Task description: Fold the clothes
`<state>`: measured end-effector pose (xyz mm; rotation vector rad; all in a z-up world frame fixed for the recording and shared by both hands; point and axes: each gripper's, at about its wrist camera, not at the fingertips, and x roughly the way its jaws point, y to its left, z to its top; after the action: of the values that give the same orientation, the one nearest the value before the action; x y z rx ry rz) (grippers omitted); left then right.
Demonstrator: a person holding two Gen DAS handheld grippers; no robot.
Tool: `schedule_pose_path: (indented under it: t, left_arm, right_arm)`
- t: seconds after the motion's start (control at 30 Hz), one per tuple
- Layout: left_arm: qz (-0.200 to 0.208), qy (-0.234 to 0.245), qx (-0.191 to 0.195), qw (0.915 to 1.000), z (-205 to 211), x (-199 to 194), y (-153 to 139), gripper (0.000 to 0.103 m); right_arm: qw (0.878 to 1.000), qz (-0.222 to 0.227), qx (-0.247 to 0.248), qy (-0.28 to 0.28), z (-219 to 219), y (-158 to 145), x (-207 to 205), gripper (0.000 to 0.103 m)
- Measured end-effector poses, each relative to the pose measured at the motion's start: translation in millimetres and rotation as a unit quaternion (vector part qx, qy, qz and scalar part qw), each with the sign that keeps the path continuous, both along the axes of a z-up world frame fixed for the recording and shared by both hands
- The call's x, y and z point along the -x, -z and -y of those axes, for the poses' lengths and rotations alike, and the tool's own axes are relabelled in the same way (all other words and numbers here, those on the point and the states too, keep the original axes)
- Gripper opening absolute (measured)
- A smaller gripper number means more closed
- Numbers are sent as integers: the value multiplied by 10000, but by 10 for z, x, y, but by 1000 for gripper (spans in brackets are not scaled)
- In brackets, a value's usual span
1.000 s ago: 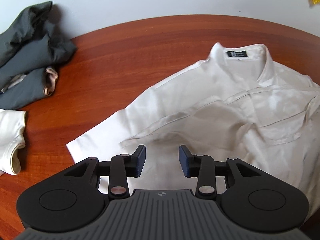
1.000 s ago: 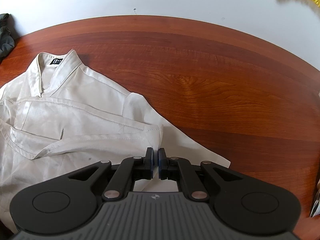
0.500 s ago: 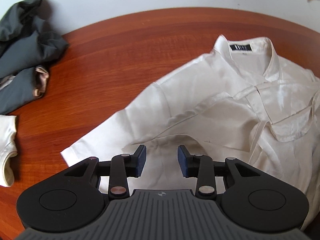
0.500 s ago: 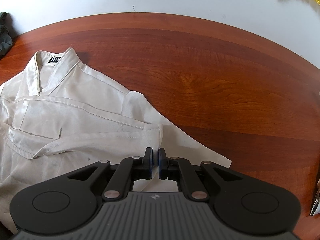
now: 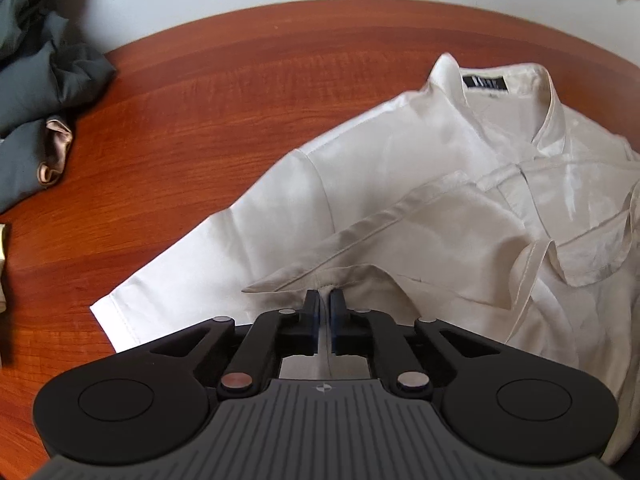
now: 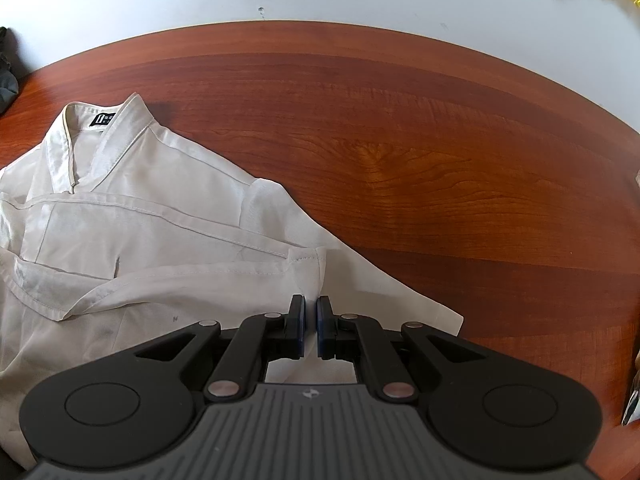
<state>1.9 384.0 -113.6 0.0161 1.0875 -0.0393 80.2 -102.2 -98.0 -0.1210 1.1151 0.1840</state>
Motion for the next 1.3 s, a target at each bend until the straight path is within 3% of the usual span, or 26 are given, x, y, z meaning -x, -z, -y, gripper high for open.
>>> schedule_pose_path:
  t: [0.13, 0.43, 0.63, 0.8, 0.93, 1.07, 1.13, 1.3]
  left_arm:
    - [256, -242, 125, 9993, -126, 116, -194, 4]
    - [604, -987, -47, 9933, -515, 319, -444, 4]
    - [229, -1194, -225, 9923, -575, 227, -240, 4]
    - [-44, -1069, -390, 9935, -475, 153, -63, 5]
    - [-37, -1069, -386, 9935, -465, 163, -45, 10]
    - [121, -1132, -406, 9927, -490, 202, -162, 22]
    - [186, -1115, -461, 9925, -497, 208, -215, 33]
    - [256, -1000, -467, 9936, -485, 299, -341, 37]
  right_arm:
    - [10000, 62, 23, 1, -1, -50, 10, 5]
    - [9992, 360, 79, -133, -24, -283, 4, 5]
    - [9990, 241, 251, -273, -101, -221, -142, 5]
    - [9987, -18, 429, -279, -115, -40, -221, 5]
    - [9985, 21, 465, -272, -106, -34, -191, 12]
    - [9979, 235, 520, -306, -79, -134, -142, 28]
    - [9978, 297, 512, -307, -60, -171, -138, 29]
    - [9979, 357, 412, -347, -22, -287, -47, 33]
